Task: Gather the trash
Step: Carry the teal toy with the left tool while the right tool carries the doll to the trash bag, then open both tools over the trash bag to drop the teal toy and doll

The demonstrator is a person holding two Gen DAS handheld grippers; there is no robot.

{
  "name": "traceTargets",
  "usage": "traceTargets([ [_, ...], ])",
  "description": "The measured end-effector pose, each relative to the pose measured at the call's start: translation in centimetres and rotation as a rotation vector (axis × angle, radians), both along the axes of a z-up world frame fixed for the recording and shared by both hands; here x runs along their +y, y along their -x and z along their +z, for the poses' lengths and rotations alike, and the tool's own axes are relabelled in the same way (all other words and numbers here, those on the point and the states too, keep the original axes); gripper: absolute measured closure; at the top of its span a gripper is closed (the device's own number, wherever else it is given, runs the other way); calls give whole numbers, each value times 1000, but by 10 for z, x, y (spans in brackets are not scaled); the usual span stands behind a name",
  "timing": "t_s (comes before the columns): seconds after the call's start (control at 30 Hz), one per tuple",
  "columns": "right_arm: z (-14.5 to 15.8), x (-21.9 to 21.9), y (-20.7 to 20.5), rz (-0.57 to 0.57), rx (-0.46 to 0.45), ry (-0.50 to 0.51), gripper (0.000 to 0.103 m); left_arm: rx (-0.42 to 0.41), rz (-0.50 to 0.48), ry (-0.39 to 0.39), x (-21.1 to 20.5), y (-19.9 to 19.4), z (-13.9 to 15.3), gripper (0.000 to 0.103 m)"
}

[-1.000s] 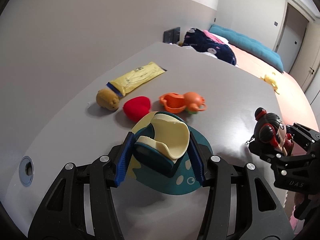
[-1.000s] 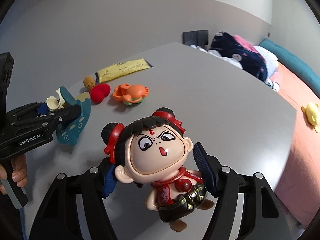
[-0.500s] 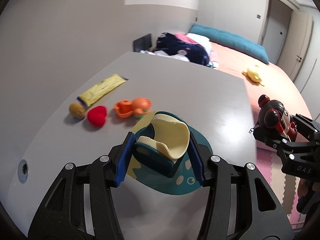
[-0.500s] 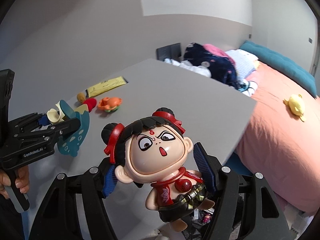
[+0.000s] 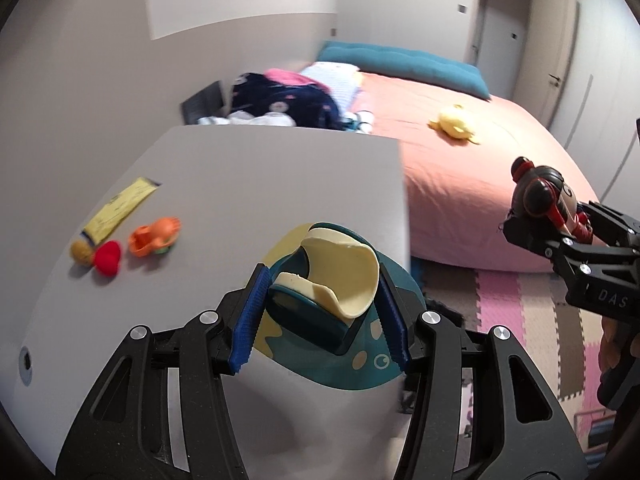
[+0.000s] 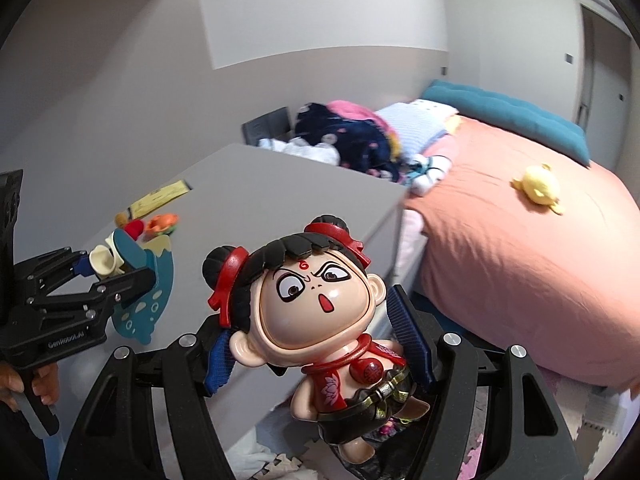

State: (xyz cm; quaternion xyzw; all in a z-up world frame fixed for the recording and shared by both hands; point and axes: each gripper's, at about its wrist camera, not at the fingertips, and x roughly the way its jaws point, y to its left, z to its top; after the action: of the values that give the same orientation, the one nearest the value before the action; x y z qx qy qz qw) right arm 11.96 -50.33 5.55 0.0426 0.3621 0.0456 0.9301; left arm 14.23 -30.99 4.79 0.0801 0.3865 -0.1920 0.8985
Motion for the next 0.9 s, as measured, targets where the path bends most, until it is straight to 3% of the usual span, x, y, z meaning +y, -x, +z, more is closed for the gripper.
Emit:
traceTargets([
  [0.47, 2, -92, 39, -195, -6, 1, 33, 16, -207, -51, -93, 34, -7, 51],
  [0.83, -16, -141, 35, -300, 57, -4, 33, 114, -324, -133, -142, 33, -46, 51],
  [0.87, -19, -144, 32, -312, 71, -3, 27, 128, -331, -147, -146, 32, -49, 38],
  [0.9, -20, -148, 30, -346, 75, 15, 7, 124, -317, -170, -148, 31, -52, 22],
])
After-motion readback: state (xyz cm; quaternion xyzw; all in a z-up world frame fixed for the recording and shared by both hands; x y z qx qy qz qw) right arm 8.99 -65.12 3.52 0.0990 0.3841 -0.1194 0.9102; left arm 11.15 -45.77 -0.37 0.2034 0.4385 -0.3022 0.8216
